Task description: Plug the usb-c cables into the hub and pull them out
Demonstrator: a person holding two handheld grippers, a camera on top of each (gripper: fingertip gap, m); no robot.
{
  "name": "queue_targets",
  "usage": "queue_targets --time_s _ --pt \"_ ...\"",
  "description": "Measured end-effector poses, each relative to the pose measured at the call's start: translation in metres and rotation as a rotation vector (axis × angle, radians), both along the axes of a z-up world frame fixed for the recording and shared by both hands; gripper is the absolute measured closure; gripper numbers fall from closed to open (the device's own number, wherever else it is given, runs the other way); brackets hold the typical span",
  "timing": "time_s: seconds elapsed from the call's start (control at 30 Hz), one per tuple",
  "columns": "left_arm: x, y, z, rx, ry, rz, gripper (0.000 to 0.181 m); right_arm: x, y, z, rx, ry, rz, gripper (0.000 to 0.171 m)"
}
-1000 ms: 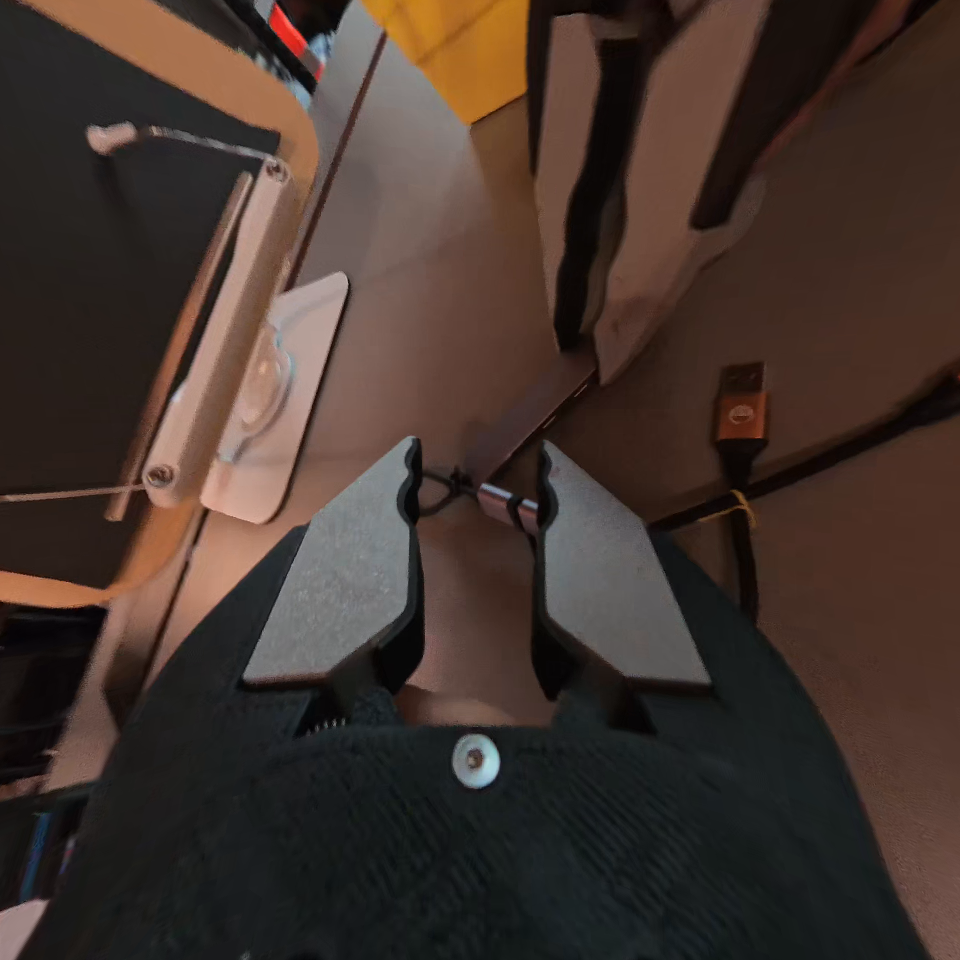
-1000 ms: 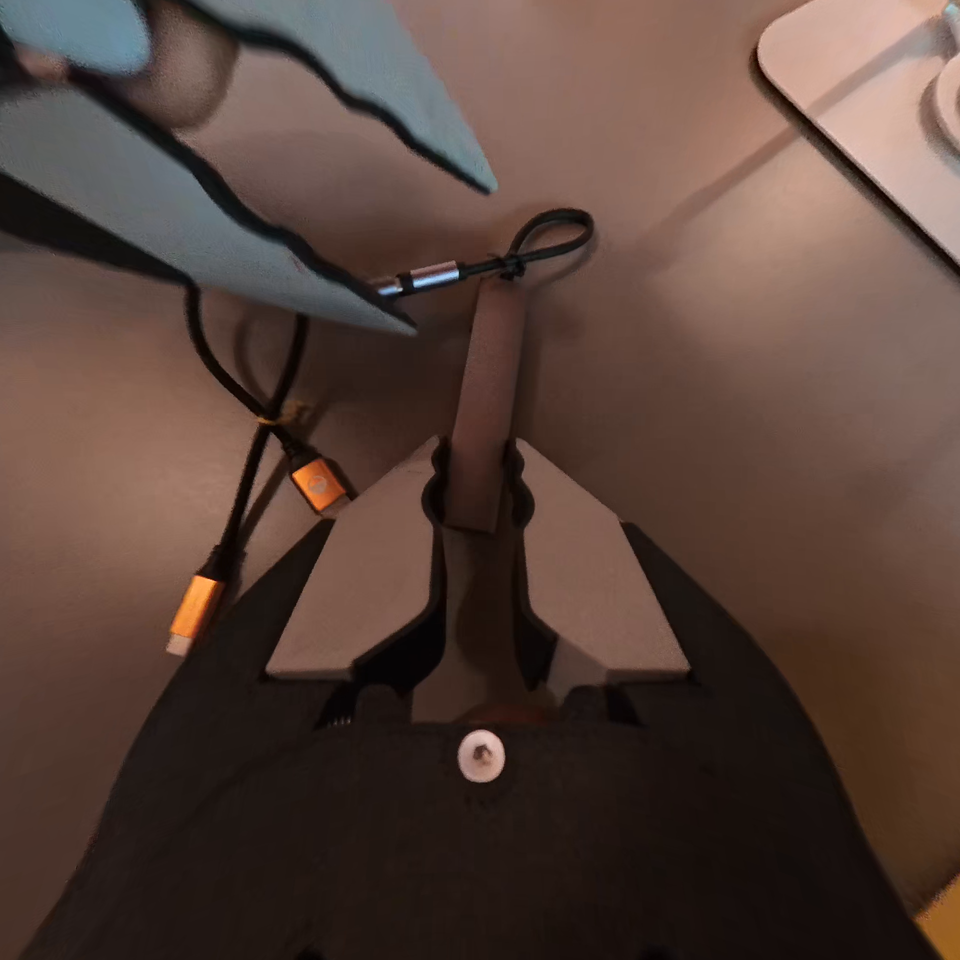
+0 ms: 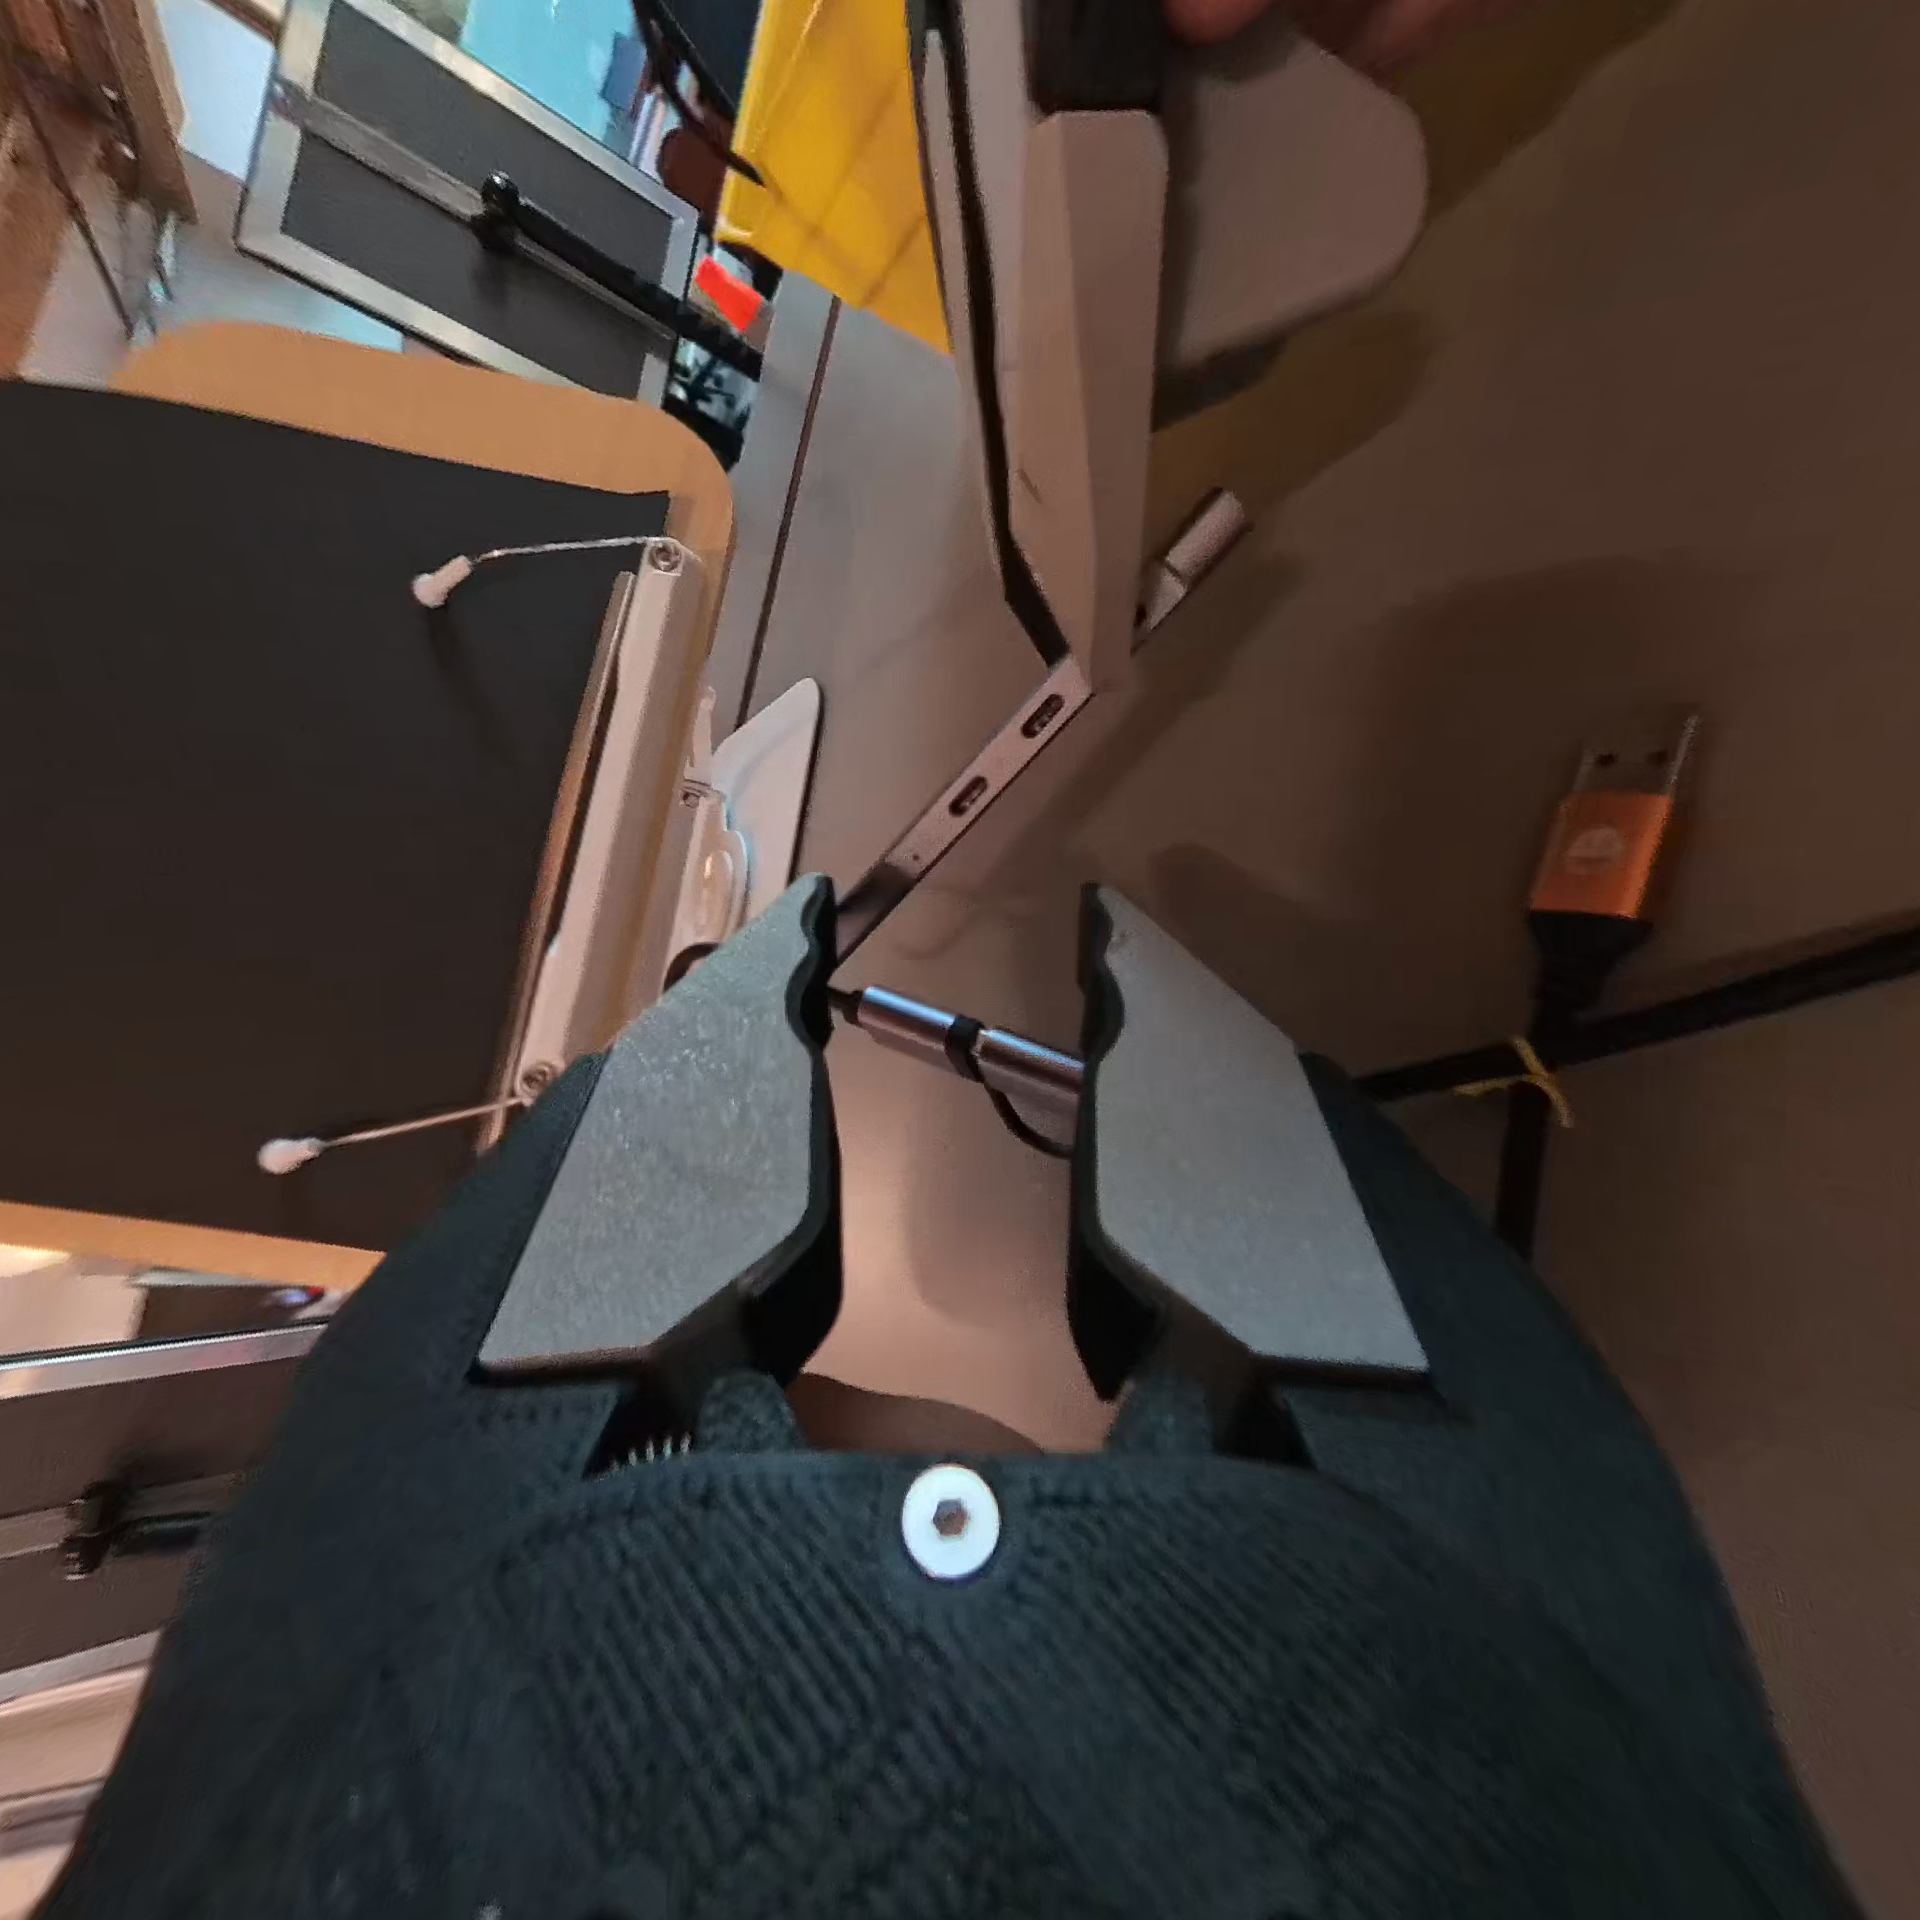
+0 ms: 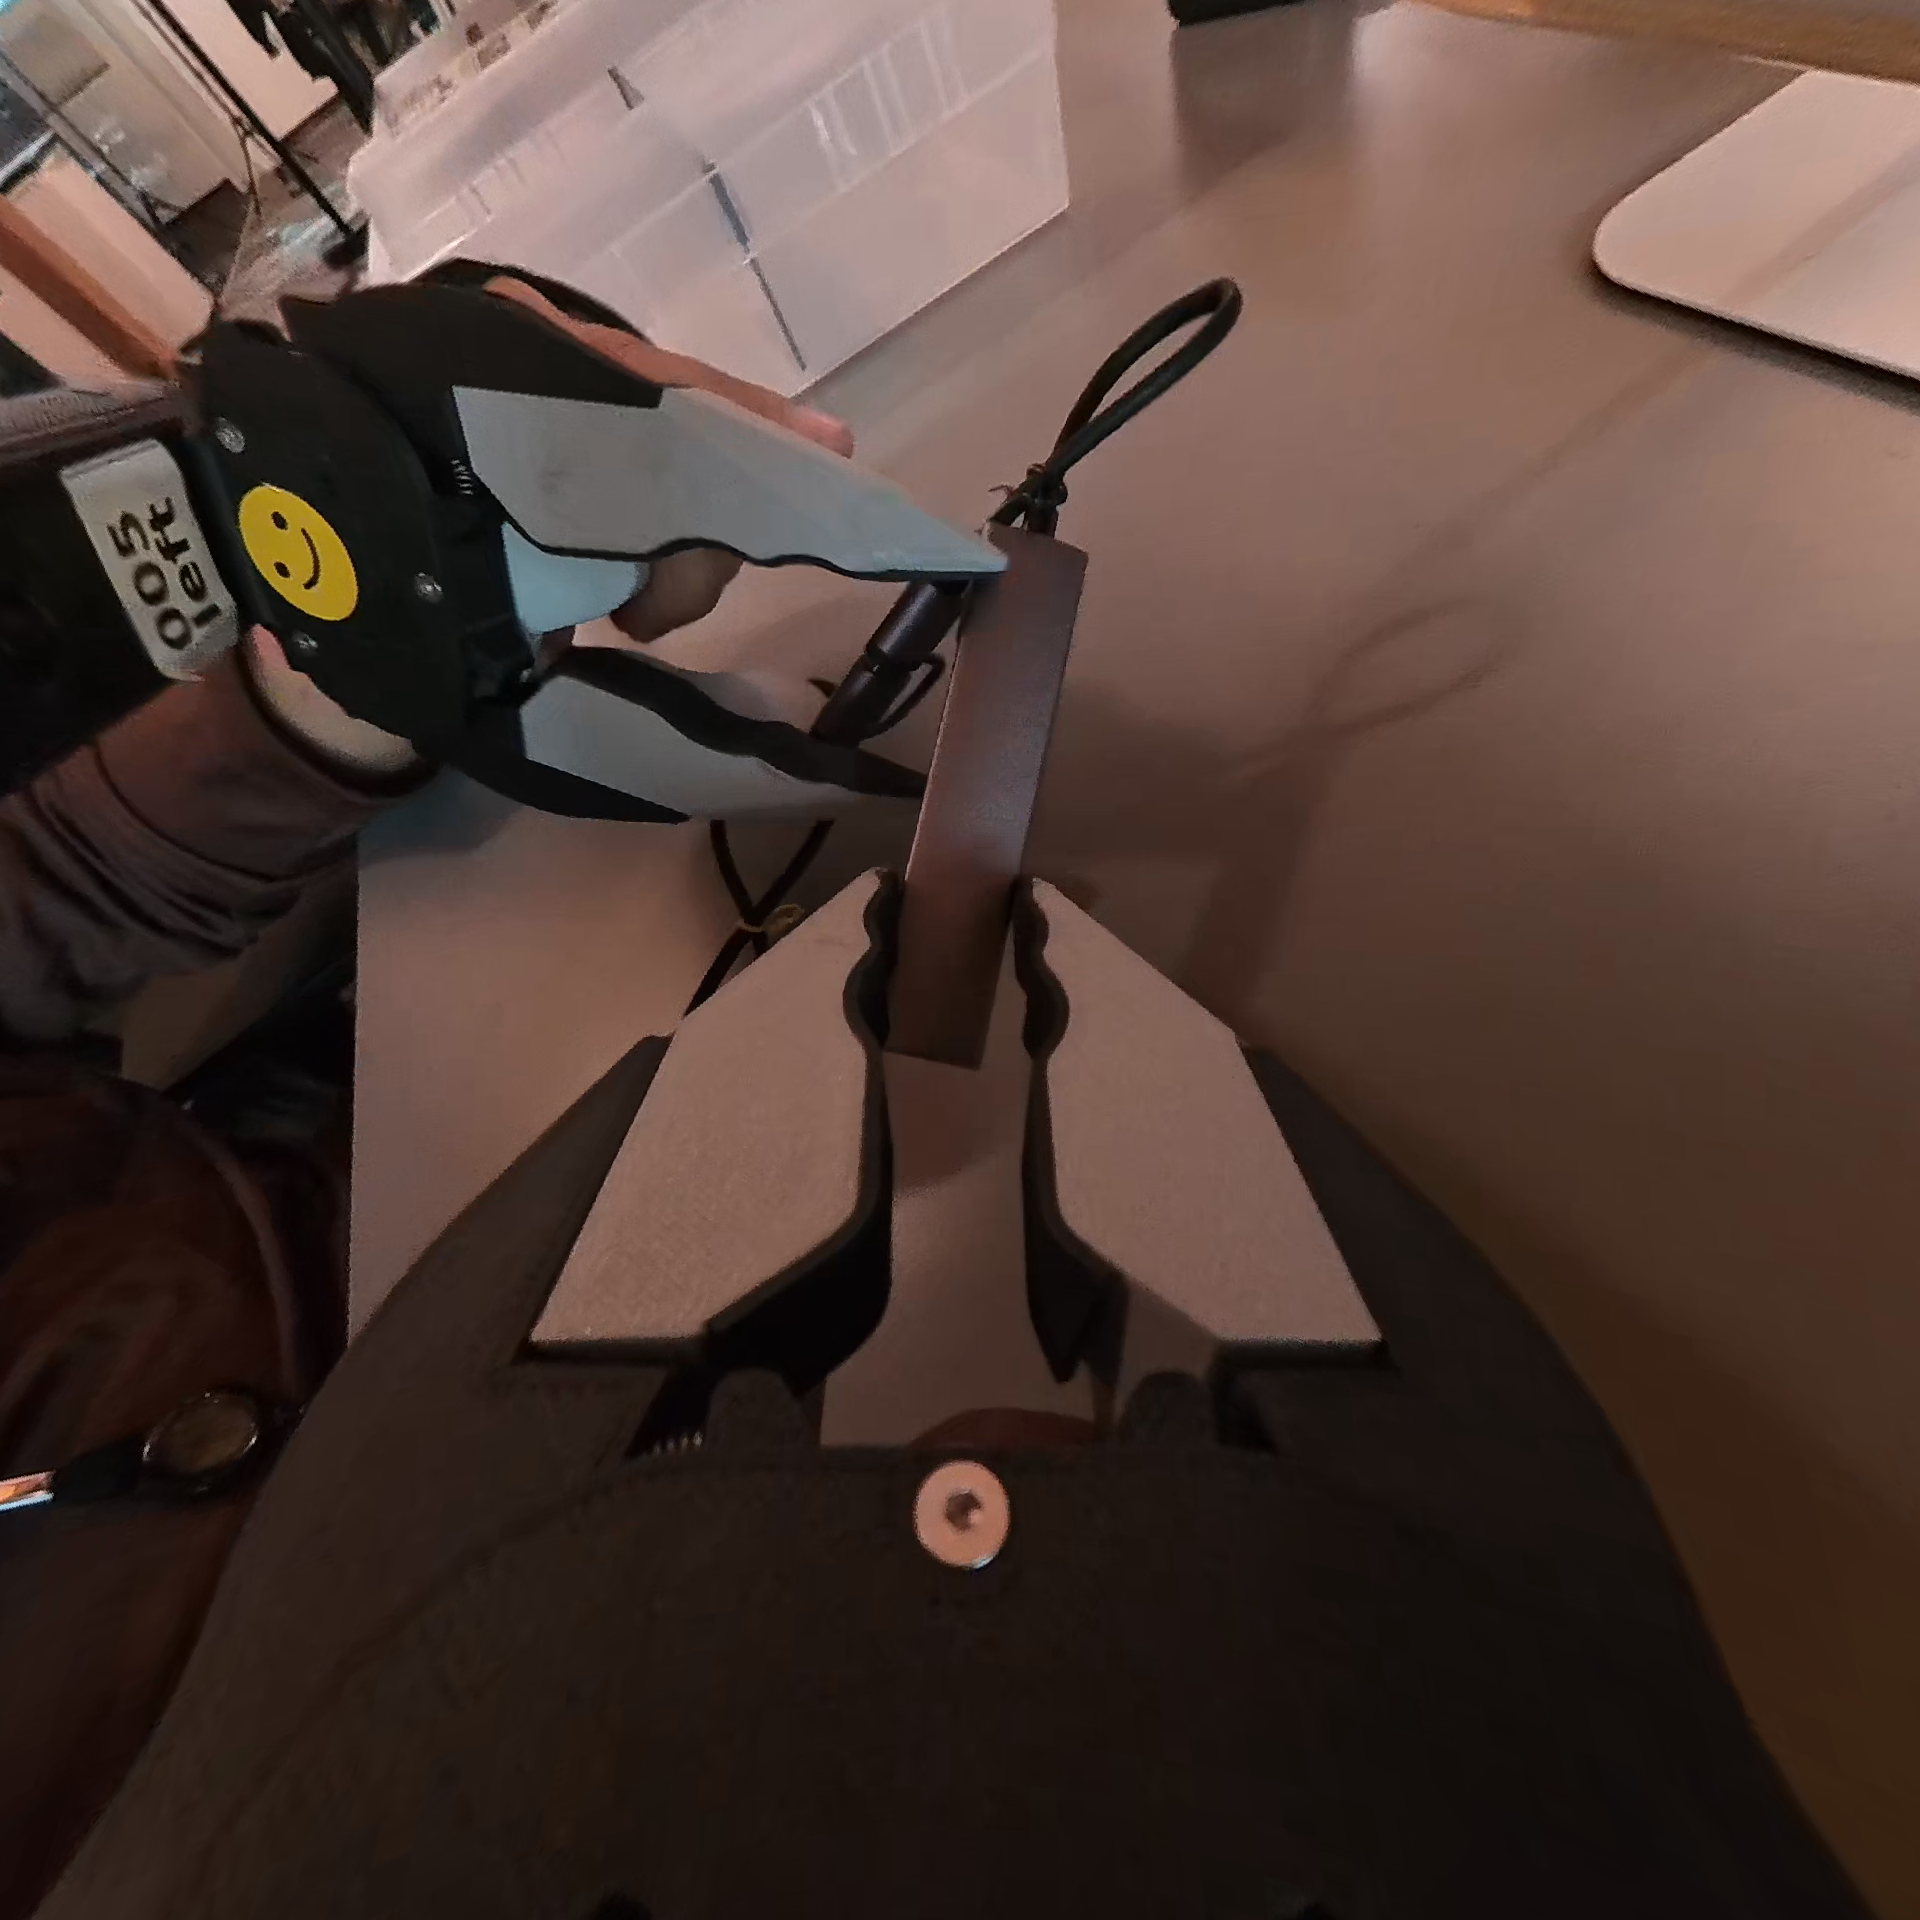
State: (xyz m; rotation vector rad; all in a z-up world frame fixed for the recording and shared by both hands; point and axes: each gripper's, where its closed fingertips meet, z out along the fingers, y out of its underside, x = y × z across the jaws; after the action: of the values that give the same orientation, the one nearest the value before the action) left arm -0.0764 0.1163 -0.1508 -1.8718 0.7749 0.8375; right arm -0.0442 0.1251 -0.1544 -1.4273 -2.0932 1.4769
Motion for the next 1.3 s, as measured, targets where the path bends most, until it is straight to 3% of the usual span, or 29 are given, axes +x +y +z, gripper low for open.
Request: queue_targets --time_s 0.1,0.23,0.27,0.6,0.77,0.9,0.93,1.03,1.23,1.3 --pt "0.005 0.001 -0.001 0.002 0.112 -0.025 0.135 0.003 -0.008 -0.002 0.015 -0.002 0.044 0.151" --pt "0.015 0.002 0.002 0.013 0.186 -0.080 0.148 0.005 -0.017 -0.008 0.053 -0.008 0.085 0.151" --pt "0.017 0.002 0.004 0.013 0.186 -0.088 0.158 0.005 -0.018 -0.009 0.063 -0.010 0.091 0.151" --pt "0.006 0.000 -0.012 -0.096 0.187 -0.031 0.173 -0.001 -0.020 0.000 0.106 0.078 0.063 0.142" --pt "0.001 0.002 -0.015 -0.107 0.173 -0.002 0.174 -0.004 -0.018 0.007 0.349 0.213 0.023 0.136" --pt "-0.004 0.001 -0.012 -0.098 0.140 0.018 0.174 -0.004 -0.023 -0.003 0.583 0.273 0.045 0.120" --pt "-0.005 0.000 -0.012 -0.098 0.140 0.018 0.174 -0.005 -0.021 -0.006 0.652 0.283 0.035 0.122" --pt "-0.004 -0.002 -0.012 -0.099 0.141 0.005 0.175 -0.013 -0.013 -0.002 0.852 0.373 -0.017 0.154" --pt "-0.003 -0.003 -0.011 -0.101 0.129 0.000 0.174 -0.014 -0.021 0.008 0.921 0.499 -0.001 0.149" --pt "-0.002 -0.003 -0.010 -0.103 0.134 0.001 0.174 -0.014 -0.025 0.007 0.926 0.510 0.018 0.157"
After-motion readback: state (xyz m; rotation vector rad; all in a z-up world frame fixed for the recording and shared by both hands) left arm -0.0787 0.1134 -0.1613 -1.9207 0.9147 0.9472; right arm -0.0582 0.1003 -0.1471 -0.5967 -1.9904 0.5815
